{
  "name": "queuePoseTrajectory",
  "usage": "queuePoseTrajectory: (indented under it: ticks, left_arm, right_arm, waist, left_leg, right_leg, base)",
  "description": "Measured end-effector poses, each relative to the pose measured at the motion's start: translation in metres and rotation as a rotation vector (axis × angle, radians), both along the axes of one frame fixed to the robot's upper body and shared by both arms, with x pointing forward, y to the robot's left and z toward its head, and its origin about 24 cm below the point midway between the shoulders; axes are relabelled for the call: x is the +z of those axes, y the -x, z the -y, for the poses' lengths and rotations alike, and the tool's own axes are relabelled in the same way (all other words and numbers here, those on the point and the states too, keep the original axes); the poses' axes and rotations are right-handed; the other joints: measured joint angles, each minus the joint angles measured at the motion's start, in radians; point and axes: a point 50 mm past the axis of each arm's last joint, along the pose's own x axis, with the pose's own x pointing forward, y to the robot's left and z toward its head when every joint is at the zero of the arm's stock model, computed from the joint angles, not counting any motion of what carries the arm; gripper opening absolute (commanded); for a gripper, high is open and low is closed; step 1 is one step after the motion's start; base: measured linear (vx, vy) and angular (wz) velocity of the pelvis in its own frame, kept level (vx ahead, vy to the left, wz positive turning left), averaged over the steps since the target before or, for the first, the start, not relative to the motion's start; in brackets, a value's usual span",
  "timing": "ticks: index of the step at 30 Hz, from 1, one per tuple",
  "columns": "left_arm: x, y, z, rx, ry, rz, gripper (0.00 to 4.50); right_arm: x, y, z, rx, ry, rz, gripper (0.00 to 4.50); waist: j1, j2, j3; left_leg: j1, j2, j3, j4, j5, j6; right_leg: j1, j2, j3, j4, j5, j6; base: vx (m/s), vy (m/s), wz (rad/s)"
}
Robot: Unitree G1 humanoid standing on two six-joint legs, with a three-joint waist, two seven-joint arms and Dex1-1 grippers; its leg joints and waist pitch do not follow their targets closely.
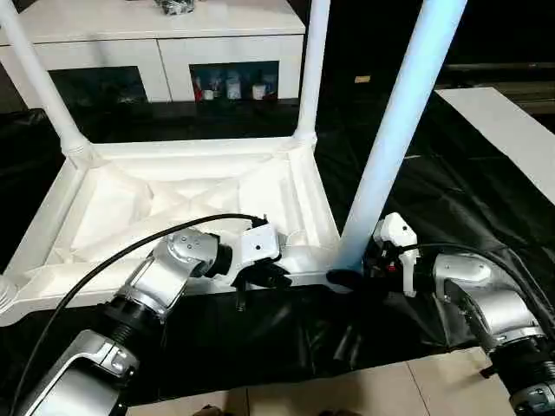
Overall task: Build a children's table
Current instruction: Rotate leg to tighten
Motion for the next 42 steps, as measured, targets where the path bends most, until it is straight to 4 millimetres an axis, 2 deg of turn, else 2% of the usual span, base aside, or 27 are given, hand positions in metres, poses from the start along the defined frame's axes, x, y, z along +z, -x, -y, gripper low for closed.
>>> queuePoseTrajectory:
  ticks: [2,6,10,15,21,23,25,28,33,36,37,39,42]
  left_arm:
    - [-0.001,-0.007,0.001,0.067,-0.003,0.032,0.0]
    - [-0.003,-0.022,0.016,0.173,-0.008,0.091,0.0]
    - [-0.004,-0.037,0.039,0.277,-0.026,0.155,0.0]
    - [-0.005,-0.043,0.056,0.334,-0.037,0.198,0.0]
    - [-0.006,-0.044,0.056,0.316,-0.037,0.22,0.0]
    - [-0.006,-0.044,0.055,0.311,-0.036,0.226,0.0]
    - [-0.006,-0.044,0.054,0.296,-0.031,0.229,0.0]
    - [-0.005,-0.042,0.056,0.253,-0.018,0.231,0.0]
    - [-0.004,-0.038,0.061,0.194,0.001,0.253,0.0]
    - [-0.005,-0.038,0.065,0.189,0.017,0.281,0.0]
    - [-0.005,-0.038,0.065,0.196,0.021,0.287,0.47]
    - [0.003,-0.04,0.069,0.246,0.137,0.303,0.59]
    - [0.022,-0.045,0.071,0.283,0.26,0.331,0.99]
  right_arm:
    - [-0.003,-0.011,-0.009,-0.112,-0.008,0.023,2.72]
    - [-0.007,-0.029,-0.021,-0.392,-0.028,0.042,2.72]
    - [-0.007,-0.05,-0.034,-0.699,-0.048,0.02,2.72]
    - [-0.007,-0.063,-0.041,-0.902,-0.078,-0.01,2.72]
    - [-0.009,-0.065,-0.044,-0.908,-0.101,0.013,2.72]
    - [-0.008,-0.065,-0.044,-0.905,-0.101,0.025,3.28]
    - [-0.008,-0.065,-0.042,-0.9,-0.128,0.028,3.42]
    - [-0.006,-0.066,-0.036,-0.907,-0.131,0.05,3.75]
    - [0.003,-0.054,-0.016,-0.89,-0.1,0.19,3.75]
    - [0.007,-0.039,-0.008,-0.859,-0.123,0.241,3.75]
    - [0.007,-0.035,-0.005,-0.845,-0.124,0.251,3.83]
    - [0.008,-0.019,0.005,-0.793,-0.126,0.267,3.83]
    - [0.008,-0.005,0.007,-0.691,-0.136,0.255,3.83]
  waist:
    - [-0.01,-0.001,0.0]
    - [-0.027,-0.003,0.0]
    - [-0.032,-0.003,0.001]
    - [-0.033,-0.004,0.0]
    - [-0.037,-0.005,0.0]
    - [-0.037,-0.004,0.0]
    - [-0.035,-0.004,0.0]
    - [-0.021,-0.002,0.0]
    - [0.008,0.0,0.0]
    - [0.02,0.006,0.0]
    - [0.021,0.007,0.0]
    - [0.03,0.004,0.002]
    - [0.023,0.002,0.003]
  left_leg:
    - [0.001,0.0,-0.001,0.001,0.0,0.0]
    - [0.0,-0.002,-0.002,0.002,0.0,0.0]
    - [-0.003,-0.003,-0.003,0.004,0.0,0.0]
    - [-0.002,-0.003,-0.003,0.004,0.0,0.0]
    - [-0.001,-0.003,-0.003,0.004,0.0,0.0]
    - [-0.001,-0.003,-0.003,0.003,0.0,0.0]
    - [-0.001,-0.003,-0.003,0.001,0.0,0.0]
    - [-0.002,-0.003,-0.002,-0.002,0.0,0.0]
    - [-0.002,-0.002,-0.001,-0.003,0.0,0.0]
    - [-0.002,-0.002,-0.001,-0.006,0.0,0.0]
    - [-0.002,-0.002,-0.001,-0.007,0.0,0.0]
    - [-0.005,-0.001,-0.001,-0.007,0.0,0.0]
    - [-0.005,-0.001,0.0,-0.004,0.0,0.0]
  right_leg:
    - [0.0,0.0,-0.001,0.0,0.001,-0.001]
    - [0.0,0.0,0.0,-0.003,0.0,-0.001]
    - [-0.001,-0.001,0.0,-0.005,0.0,0.0]
    - [0.003,-0.001,-0.001,-0.011,0.0,-0.001]
    - [0.005,-0.001,-0.002,-0.014,0.002,-0.002]
    - [0.005,-0.001,-0.002,-0.014,0.003,-0.004]
    - [0.005,-0.001,-0.002,-0.014,0.003,-0.005]
    - [0.004,-0.001,-0.002,-0.012,0.004,-0.005]
    - [0.001,-0.002,0.0,-0.002,0.001,-0.001]
    - [0.001,-0.002,0.0,-0.001,0.0,0.001]
    - [0.001,-0.002,0.001,-0.001,0.0,0.001]
    - [0.0,-0.001,-0.001,-0.002,-0.001,0.002]
    - [0.0,-0.001,0.0,-0.002,-0.001,0.002]
  base:
    - [0.0,0.0,0.0]
    - [0.0,0.0,0.0]
    - [0.0,0.0,0.0]
    - [0.0,0.0,0.0]
    - [0.0,0.0,0.0]
    - [0.0,0.0,0.0]
    - [0.0,0.0,0.0]
    - [0.0,0.0,0.0]
    - [0.0,0.0,0.0]
    - [0.0,0.0,0.0]
    - [0.0,0.0,0.0]
    - [0.0,0.0,0.0]
    - [0.0,0.0,0.0]
